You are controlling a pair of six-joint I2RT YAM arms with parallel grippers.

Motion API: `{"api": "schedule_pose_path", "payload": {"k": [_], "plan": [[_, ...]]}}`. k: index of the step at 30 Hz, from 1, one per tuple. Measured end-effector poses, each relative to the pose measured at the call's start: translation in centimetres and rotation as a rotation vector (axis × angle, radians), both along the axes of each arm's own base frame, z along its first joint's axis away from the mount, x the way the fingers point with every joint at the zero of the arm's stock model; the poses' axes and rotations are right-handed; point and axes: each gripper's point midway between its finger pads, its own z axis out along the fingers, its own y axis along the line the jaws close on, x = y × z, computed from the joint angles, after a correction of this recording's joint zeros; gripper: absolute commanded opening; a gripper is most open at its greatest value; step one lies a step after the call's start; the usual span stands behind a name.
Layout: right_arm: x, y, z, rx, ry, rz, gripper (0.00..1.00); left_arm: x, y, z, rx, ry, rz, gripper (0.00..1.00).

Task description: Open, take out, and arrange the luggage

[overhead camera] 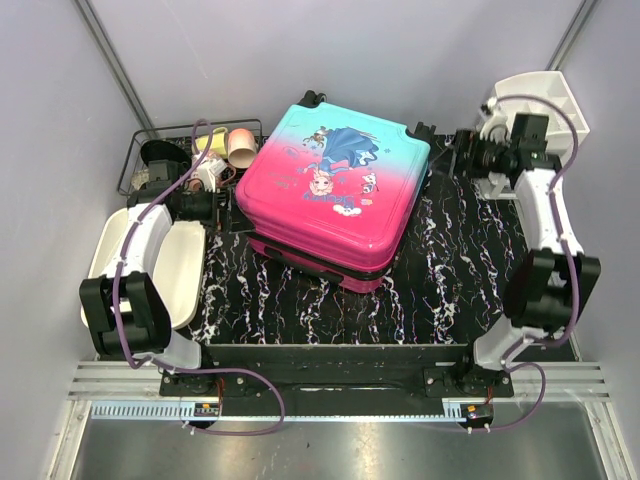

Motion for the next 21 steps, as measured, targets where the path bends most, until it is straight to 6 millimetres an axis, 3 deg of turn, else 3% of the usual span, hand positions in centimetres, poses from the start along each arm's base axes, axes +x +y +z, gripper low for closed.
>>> {"api": "schedule_pose_path", "payload": {"k": [6, 10, 16, 21], "plan": [[9.8, -1.3, 5.8, 0.034, -0.2, -0.039, 0.97, 0.0, 0.0, -0.1, -0.002, 0.009, 0.008, 0.93], [14.5, -1.4, 7.7, 0.075, -0.269, -0.057, 0.97, 0.1, 0.0, -0.6, -0.006, 0.015, 0.022, 0.93], [20.7, 0.2, 6.3, 0.123, -0.298, -0.048, 0.97, -1.2, -0.1, -1.7, -0.009, 0.059, 0.048, 0.94], [22.6, 2.3, 1.0, 0.152, -0.207, -0.026, 0.93, -1.8, -0.1, -1.1, -0.003, 0.047, 0.05, 0.94]]}}
